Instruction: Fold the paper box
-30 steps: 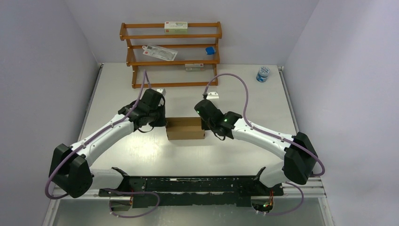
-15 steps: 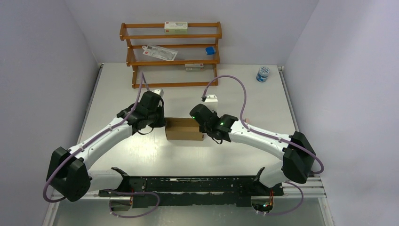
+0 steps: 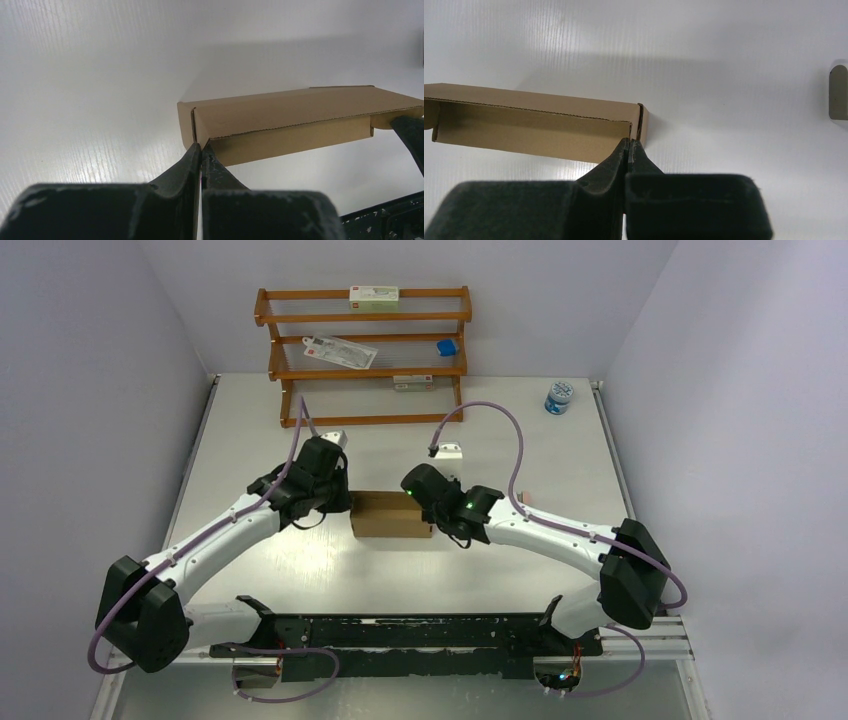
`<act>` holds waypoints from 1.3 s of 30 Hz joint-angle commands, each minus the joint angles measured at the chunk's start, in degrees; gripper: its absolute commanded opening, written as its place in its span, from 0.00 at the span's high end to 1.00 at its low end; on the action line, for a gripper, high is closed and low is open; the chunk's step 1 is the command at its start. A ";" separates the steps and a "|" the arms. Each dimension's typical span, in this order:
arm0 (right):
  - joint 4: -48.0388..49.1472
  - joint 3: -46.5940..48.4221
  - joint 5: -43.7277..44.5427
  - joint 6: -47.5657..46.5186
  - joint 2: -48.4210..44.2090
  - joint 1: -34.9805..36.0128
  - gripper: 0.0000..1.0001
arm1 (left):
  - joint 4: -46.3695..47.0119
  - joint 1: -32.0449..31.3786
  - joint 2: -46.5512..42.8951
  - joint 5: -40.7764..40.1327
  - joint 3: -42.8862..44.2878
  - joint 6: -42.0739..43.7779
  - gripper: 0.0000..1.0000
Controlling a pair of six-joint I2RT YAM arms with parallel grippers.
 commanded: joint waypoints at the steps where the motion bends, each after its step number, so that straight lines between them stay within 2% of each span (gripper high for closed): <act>1: 1.28 -1.57 0.69 1.02 1.34 1.05 1.00 | -0.27 -0.65 -0.65 -0.70 -0.92 -0.44 0.95; 11: 3.76 -3.62 1.50 0.26 0.82 1.85 1.00 | -1.19 -5.65 1.04 -6.82 -0.67 -0.57 0.95; 22: 10.44 -10.03 1.47 -1.10 -2.60 2.80 0.99 | 4.11 -8.30 -1.23 -10.77 -8.17 -3.39 0.95; 28: 12.02 -11.20 -0.21 -2.67 -7.58 2.74 0.78 | 4.93 -8.57 -1.92 -12.29 -9.49 -3.87 0.95; 34: 12.71 -11.73 -0.46 -2.03 -14.61 1.97 0.41 | 6.23 -8.79 -1.62 -12.34 -10.38 -3.87 0.95; 36: 14.27 -12.59 -0.43 -1.32 -16.37 1.04 0.32 | 6.72 -8.97 -1.49 -12.37 -10.64 -3.78 0.95; 39: 16.87 -13.41 -2.03 -0.35 -16.64 -1.68 0.29 | 7.32 -9.23 -1.58 -12.51 -10.97 -3.33 0.95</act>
